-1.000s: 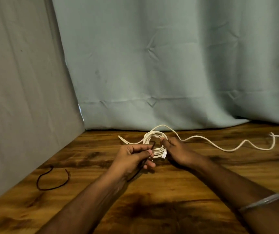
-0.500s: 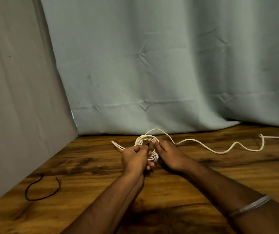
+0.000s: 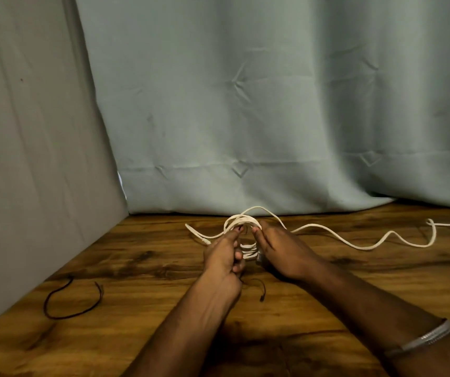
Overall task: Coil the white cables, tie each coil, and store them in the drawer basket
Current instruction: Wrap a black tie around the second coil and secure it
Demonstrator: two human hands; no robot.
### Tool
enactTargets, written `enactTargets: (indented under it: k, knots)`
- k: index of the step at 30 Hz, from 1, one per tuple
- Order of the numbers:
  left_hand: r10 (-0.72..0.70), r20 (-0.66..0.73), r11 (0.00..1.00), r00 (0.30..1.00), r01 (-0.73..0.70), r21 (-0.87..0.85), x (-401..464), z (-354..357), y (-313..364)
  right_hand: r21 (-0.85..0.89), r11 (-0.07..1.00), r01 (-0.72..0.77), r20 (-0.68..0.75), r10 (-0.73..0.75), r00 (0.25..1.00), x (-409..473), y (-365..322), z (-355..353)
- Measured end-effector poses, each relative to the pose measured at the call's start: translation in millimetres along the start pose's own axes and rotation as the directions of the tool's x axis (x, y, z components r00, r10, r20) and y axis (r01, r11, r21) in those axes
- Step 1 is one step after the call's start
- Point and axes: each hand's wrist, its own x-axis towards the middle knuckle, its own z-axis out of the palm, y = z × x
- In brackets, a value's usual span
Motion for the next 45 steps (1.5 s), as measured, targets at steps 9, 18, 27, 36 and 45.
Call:
enactTargets:
  k: [9,18,27,36,45]
  knots:
    - [-0.084,0.127,0.985,0.988,0.102,-0.138,-9,6,5,-0.083,0.992,0.093,-0.005,-0.094,0.996,1,-6,10]
    - [-0.047,0.119,0.987,0.992,0.064,-0.148,-1,2,5,-0.036,0.995,0.089,0.054,-0.087,0.995,-1,-13,7]
    - [0.044,-0.028,0.994,0.999,-0.046,-0.099,5,1,-2,-0.062,0.992,0.11,-0.09,-0.115,0.989,-5,-29,8]
    - [0.046,-0.017,0.998,0.999,-0.046,-0.052,12,-1,-5,0.755,0.654,-0.039,-0.111,0.187,0.976,10,-12,27]
    - [0.029,-0.033,0.999,0.999,-0.03,-0.015,8,1,-3,0.879,0.477,-0.007,-0.105,0.208,0.973,8,-14,29]
